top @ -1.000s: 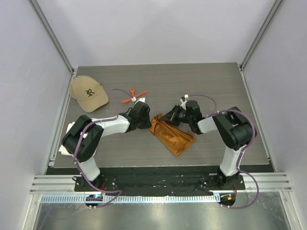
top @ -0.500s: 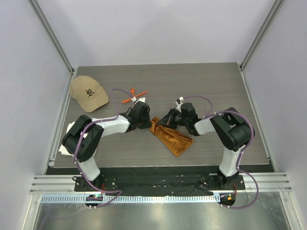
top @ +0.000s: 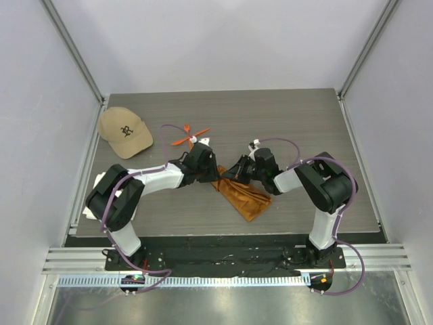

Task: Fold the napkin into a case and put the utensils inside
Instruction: Fold the 2/3-rectangle-folded napkin at the center of the board.

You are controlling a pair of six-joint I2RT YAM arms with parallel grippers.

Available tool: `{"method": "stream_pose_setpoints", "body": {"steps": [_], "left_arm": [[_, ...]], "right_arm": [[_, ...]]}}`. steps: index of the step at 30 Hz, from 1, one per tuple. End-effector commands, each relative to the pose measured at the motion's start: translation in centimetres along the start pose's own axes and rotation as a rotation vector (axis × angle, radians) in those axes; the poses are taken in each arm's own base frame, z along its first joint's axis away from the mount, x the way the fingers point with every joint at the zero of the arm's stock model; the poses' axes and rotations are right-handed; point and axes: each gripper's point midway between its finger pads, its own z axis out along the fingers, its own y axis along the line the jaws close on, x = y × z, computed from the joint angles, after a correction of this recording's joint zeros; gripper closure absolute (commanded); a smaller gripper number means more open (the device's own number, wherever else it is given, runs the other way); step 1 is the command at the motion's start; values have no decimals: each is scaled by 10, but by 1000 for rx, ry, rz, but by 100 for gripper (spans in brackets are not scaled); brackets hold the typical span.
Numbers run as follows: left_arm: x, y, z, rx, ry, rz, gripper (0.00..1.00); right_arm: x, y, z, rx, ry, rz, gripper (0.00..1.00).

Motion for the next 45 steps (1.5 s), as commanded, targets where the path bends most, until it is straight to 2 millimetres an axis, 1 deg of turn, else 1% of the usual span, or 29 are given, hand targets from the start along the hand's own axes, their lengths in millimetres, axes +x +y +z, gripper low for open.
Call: {"method": "stream_pose_setpoints", "body": {"steps": [1,5,7,9,14,18,20,21,23,24,25,27,28,32,34,36,38,41,42,43,44,45], "left_arm": [[-14,-26,-13,44,-24,83,64],[1,-23,3,-13,56,130,68],[7,-20,6,-36,71,145,68],[10,-11,9,-75,77,150,68],[10,-1,6,-136,60,191,68],[13,7,10,-176,70,207,69],[17,9,13,-187,80,201,72],[18,10,14,-191,80,199,75],[19,13,17,-204,71,201,78],[18,13,17,-210,64,202,81],[14,16,16,-232,47,207,84],[11,15,14,-240,35,220,88],[6,15,13,-254,18,226,89],[-1,8,9,-243,-3,233,100],[-4,3,7,-223,-17,220,100],[-10,-5,1,-199,-46,205,100],[-17,-7,-7,-190,-81,189,100],[-18,-7,-10,-182,-95,175,100],[-15,-8,-10,-176,-85,180,100],[-14,-8,-9,-172,-83,184,98],[-13,-9,-9,-166,-82,189,90],[-12,-7,-10,-170,-84,192,86]], "right_arm": [[-6,2,2,-2,-43,-7,99],[-8,8,-2,-20,-55,11,99],[-9,11,-3,-25,-56,16,99],[-9,15,-4,-36,-54,23,99],[-11,20,-4,-53,-60,25,99],[-10,20,-5,-63,-59,39,99],[-10,20,-5,-62,-57,38,99],[-10,20,-5,-63,-58,39,99],[-10,21,-5,-64,-59,36,99],[-10,22,-6,-66,-59,37,99],[-11,22,-6,-65,-61,34,99],[-9,22,-6,-62,-56,30,99],[-10,21,-6,-61,-59,31,99],[-9,19,-7,-58,-57,37,99],[-7,18,-7,-49,-51,36,99],[-9,19,-9,-40,-54,34,99],[-10,19,-11,-28,-58,20,99],[-11,23,-11,-32,-57,8,99],[-11,23,-11,-32,-54,12,99],[-12,25,-11,-37,-55,11,99],[-12,25,-11,-38,-55,14,99],[-14,25,-11,-38,-60,19,99]]}}
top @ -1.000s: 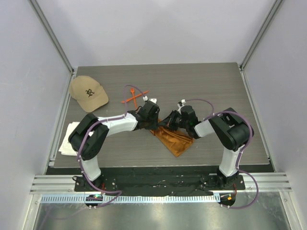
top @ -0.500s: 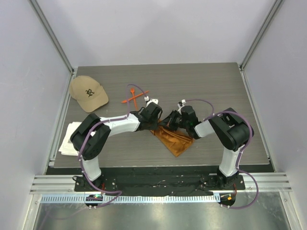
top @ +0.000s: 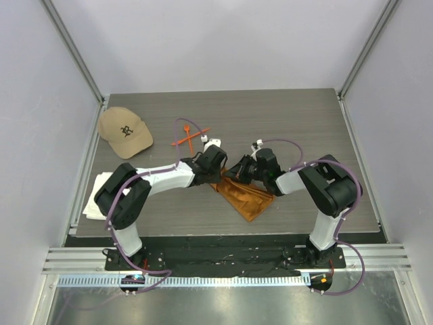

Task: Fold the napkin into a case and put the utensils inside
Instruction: Fold the 2/3-rectangle-folded napkin at the center of the board.

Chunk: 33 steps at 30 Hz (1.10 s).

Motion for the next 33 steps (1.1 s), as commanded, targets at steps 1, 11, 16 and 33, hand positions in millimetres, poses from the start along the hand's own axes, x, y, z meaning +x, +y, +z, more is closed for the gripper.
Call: {"method": "stream_pose_setpoints", "body": {"steps": [1,11,16,33], "left_arm": [[-13,-2,-10,5,-68,-3,80],[-7,-6,-7,-50,-75,88,56],[-5,-3,0,-103,-61,115,64],[-19,-20,-12,-5,-122,42,100]], "right_arm": [[-9,20,-3,-43,-27,-32,99],[-15,19,-4,-41,-36,-16,99],[-15,21,-5,-45,-34,-20,99],[-3,19,-6,-48,14,-12,99]]}}
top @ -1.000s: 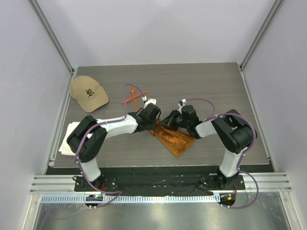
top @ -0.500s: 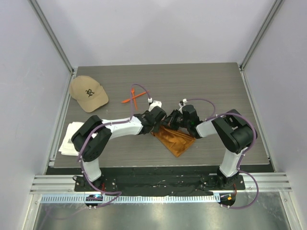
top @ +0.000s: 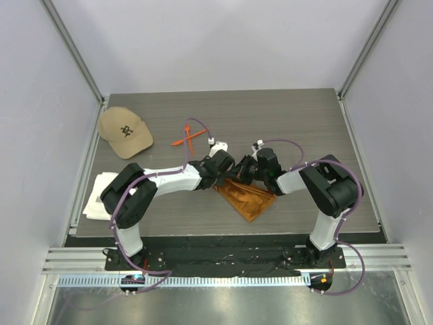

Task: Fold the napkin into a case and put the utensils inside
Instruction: Fold the 2/3-rectangle-folded napkin at the center of the board.

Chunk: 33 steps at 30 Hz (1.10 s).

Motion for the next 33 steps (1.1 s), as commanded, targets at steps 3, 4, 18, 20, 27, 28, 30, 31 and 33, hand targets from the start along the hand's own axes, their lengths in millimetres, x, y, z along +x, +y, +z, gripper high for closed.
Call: {"method": "stream_pose_setpoints", "body": {"steps": [3,4,18,20,27,28,30,31,33], "left_arm": [[-23,-17,-17,120,-90,-84,100],[-26,-20,-17,141,-104,-102,100],[-37,2,-26,146,-194,-243,100],[-38,-2,-24,169,-188,-257,100],[-42,-8,-26,203,-196,-271,100],[-42,-8,-26,204,-195,-269,100],[-41,-7,-28,202,-191,-268,100],[-38,-6,-28,195,-185,-264,100],[-37,-3,-29,192,-189,-272,100]], "right_arm": [[0,24,-1,-76,6,-9,99],[1,25,0,-78,9,-2,99],[28,7,8,-68,-9,89,96],[30,5,11,-63,-13,86,94],[33,10,14,-100,18,5,87],[35,15,15,-130,36,-31,86],[42,17,15,-156,87,-96,78],[44,17,15,-161,105,-114,75],[53,19,15,-191,174,-156,73]]}}
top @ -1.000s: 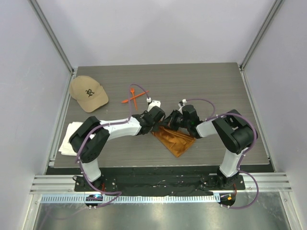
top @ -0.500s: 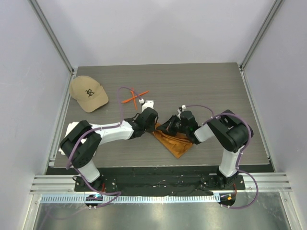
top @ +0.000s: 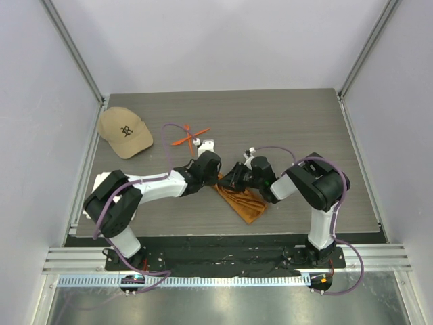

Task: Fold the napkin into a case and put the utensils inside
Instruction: Fold the 2/3-rectangle-folded napkin at the center of the board.

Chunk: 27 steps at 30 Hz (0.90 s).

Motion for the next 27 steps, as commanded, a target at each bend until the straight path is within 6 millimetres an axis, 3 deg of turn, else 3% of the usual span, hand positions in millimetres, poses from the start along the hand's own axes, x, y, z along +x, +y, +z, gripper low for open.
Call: {"method": "stream_pose_setpoints", "body": {"steps": [1,14,16,27], "left_arm": [[-22,-9,-9,47,-78,-49,100],[-13,-1,-19,45,-55,-49,100],[-11,-1,-20,52,-53,-54,100],[-11,-2,-22,59,-49,-68,100]], "right_arm": [[11,19,2,-124,121,-159,71],[10,22,-23,-248,160,-117,59],[8,34,-27,-316,151,-94,59],[1,41,-33,-428,129,-36,57]]}}
